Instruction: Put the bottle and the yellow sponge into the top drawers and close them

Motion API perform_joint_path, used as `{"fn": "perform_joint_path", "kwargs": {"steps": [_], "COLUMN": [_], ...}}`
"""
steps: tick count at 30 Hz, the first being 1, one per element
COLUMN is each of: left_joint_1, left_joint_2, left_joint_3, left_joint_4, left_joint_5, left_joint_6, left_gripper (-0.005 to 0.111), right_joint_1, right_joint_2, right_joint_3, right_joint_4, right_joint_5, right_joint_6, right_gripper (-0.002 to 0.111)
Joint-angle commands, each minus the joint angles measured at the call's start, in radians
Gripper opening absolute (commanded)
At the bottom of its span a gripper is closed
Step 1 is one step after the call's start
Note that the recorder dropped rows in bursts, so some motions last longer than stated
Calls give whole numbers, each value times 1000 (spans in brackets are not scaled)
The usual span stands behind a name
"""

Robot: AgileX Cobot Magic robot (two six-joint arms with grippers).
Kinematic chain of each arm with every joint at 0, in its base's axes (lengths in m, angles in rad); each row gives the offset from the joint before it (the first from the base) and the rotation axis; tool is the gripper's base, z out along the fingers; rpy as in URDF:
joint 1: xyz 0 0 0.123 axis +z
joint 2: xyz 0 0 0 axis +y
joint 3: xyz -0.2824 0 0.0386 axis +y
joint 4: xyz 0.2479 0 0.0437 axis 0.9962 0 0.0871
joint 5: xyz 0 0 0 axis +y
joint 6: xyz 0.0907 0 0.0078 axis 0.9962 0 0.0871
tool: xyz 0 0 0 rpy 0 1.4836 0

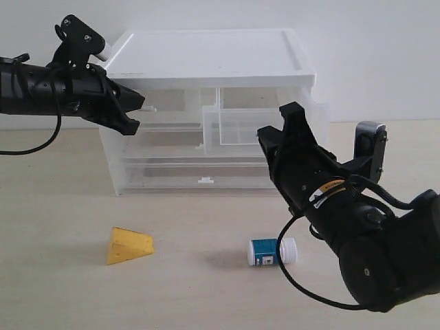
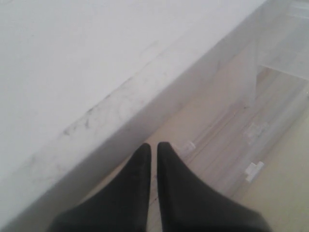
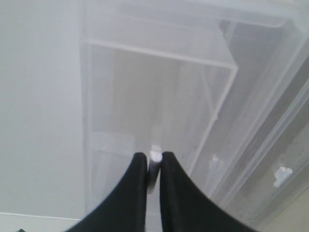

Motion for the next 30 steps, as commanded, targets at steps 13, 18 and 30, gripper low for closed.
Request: {"fn": "perform_joint_path", "kwargs": {"steps": [13, 18, 30], "left_joint_1": [9, 9, 9], "left_joint_2": [-4, -4, -4], "left_joint_3": [-14, -14, -14], "left_joint_4": [-34, -34, -34], "left_joint_5": [-59, -59, -64], "left_joint_6": [2, 10, 9], "left_gripper": [4, 4, 4], "right_joint_1": [81, 81, 81], "right_joint_2": [-32, -32, -34], "right_joint_3": [8, 31, 55], "right_joint_4": [36, 39, 11], "right_joint_5": [-90, -90, -90], "right_joint_6": [-103, -101, -102], "right_gripper": [0, 0, 0]}}
